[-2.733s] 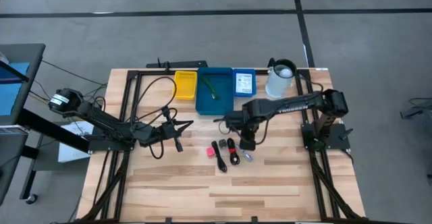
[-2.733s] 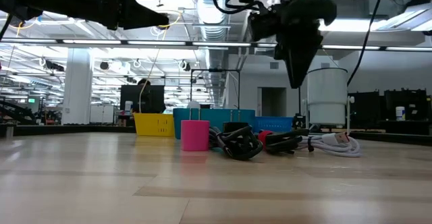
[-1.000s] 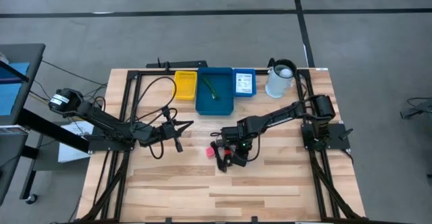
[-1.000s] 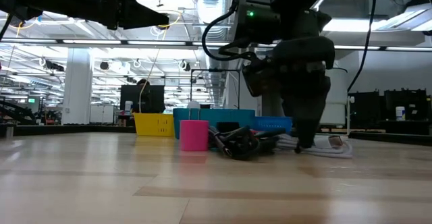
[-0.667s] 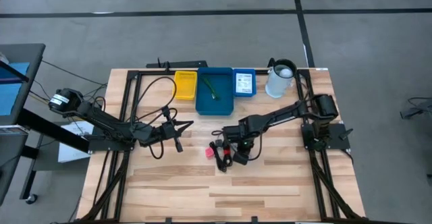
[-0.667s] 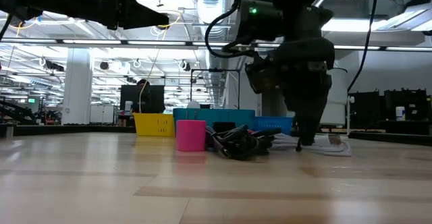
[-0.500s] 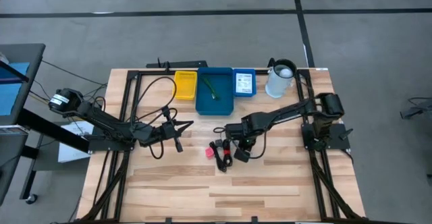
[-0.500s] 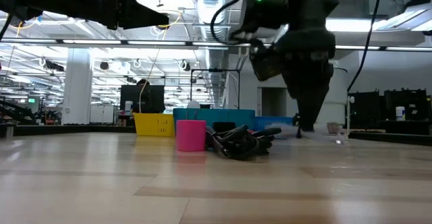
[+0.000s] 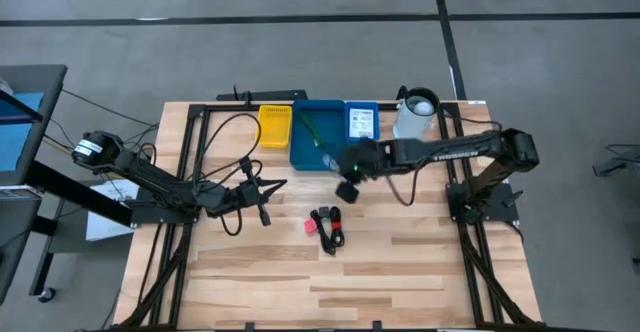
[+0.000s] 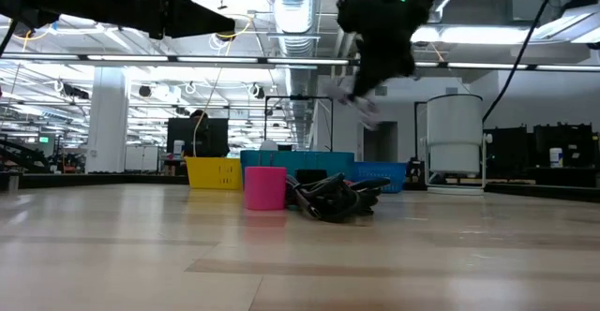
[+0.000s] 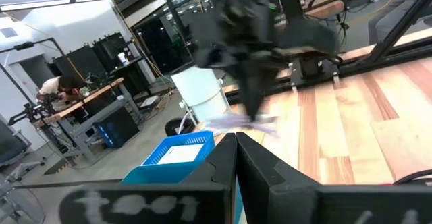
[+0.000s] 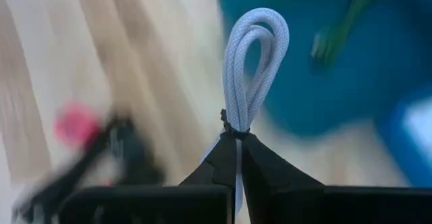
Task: Pick and place items into bin
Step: Put the white charger cable into the dark blue bin, then put the right black charger cable into the dark blue bin, then put the black charger cable into the dark blue bin
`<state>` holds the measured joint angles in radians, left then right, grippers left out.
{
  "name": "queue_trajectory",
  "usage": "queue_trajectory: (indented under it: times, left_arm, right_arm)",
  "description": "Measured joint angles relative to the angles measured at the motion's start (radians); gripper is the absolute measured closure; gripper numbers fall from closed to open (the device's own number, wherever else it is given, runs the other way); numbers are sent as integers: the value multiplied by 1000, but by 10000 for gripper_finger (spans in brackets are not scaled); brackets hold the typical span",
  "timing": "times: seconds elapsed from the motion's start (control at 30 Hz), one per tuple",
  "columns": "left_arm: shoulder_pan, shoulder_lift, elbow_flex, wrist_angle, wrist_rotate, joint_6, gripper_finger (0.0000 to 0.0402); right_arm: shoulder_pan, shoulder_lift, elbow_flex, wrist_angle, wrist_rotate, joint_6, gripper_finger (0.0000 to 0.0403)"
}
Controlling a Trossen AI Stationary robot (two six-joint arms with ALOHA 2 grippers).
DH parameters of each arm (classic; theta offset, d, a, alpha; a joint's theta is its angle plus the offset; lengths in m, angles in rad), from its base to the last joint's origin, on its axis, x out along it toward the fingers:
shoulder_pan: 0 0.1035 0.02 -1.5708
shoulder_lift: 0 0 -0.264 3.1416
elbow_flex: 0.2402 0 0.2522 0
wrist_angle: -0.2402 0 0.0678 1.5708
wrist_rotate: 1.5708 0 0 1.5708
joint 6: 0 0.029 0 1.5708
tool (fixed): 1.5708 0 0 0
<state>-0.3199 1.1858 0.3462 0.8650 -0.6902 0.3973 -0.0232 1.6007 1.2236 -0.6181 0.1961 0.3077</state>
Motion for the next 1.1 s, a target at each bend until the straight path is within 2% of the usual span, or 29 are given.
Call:
queue_trajectory:
  times: [0.23, 0.37, 0.8, 1.03, 1.1]
  left_arm:
    - [0, 0, 0, 2, 5, 0, 401]
    - [0, 0, 0, 0, 5, 0, 401]
    - [0, 0, 0, -11, 5, 0, 401]
    - [0, 0, 0, -18, 5, 1, 401]
    - [0, 0, 0, -19, 5, 9, 401]
  right_arm:
    - [-121, 11, 2, 360, 61, -180, 397]
    - [-175, 50, 0, 469, 101, -211, 376]
    - [-256, 191, 0, 470, 101, -211, 304]
    - [-244, 170, -1, 424, 101, -256, 291]
    - [-230, 125, 0, 343, 100, -278, 294]
